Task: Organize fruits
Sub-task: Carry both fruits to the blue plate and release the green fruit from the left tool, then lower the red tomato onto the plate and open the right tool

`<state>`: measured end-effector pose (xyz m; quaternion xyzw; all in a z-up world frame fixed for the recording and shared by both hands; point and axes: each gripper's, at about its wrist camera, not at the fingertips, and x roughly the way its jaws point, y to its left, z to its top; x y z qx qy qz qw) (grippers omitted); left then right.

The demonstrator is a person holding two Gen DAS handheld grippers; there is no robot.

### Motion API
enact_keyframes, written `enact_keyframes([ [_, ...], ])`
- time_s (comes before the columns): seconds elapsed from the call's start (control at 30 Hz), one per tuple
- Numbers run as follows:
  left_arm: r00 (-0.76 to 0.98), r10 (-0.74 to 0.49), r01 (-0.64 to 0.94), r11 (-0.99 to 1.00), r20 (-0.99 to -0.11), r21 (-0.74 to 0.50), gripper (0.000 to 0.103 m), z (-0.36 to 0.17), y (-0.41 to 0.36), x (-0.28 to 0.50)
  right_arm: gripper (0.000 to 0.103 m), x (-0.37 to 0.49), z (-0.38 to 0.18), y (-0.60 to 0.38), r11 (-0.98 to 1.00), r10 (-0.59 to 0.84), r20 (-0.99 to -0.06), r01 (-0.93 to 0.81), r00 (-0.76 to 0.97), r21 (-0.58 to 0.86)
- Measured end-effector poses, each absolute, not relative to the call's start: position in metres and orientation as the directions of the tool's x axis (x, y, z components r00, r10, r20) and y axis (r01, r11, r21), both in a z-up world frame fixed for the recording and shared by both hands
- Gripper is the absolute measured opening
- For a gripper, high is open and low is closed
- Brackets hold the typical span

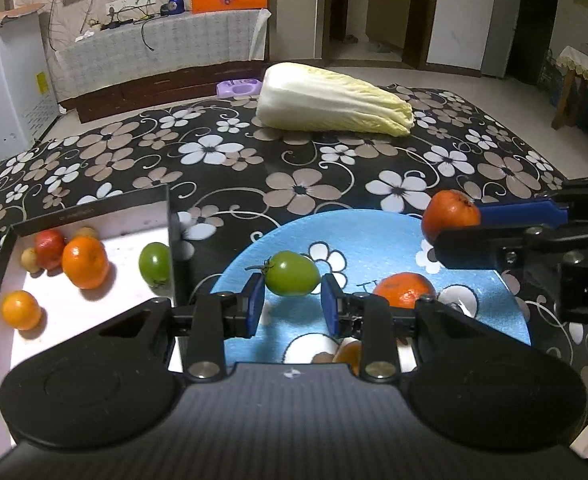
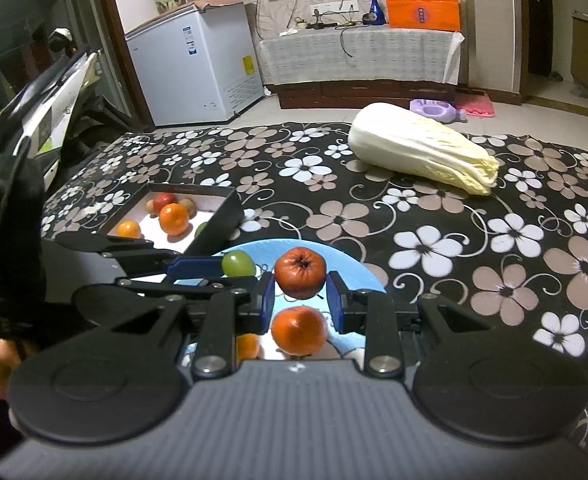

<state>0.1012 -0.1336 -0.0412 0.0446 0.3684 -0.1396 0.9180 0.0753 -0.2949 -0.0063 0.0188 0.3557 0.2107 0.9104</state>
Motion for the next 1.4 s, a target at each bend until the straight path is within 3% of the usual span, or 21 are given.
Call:
enact_keyframes([
  [0.97,0.694,-0.241,0.306,0.952,-0.679,-0.025,0.037,-0.035,-0.129,0.095,0.031,0.071,-0.015,-0.299,0.907,0.382,-0.687,-0.393,0.618,0.151],
  [1.4,0.696,-0.231,0.292,0.956,-0.68,-0.025,0.037,-0.034,-0.12,0.094,0.031,0.063,-0.036,-0.297,0.895,0.331,-0.773,-0.44,0.542,0.075],
])
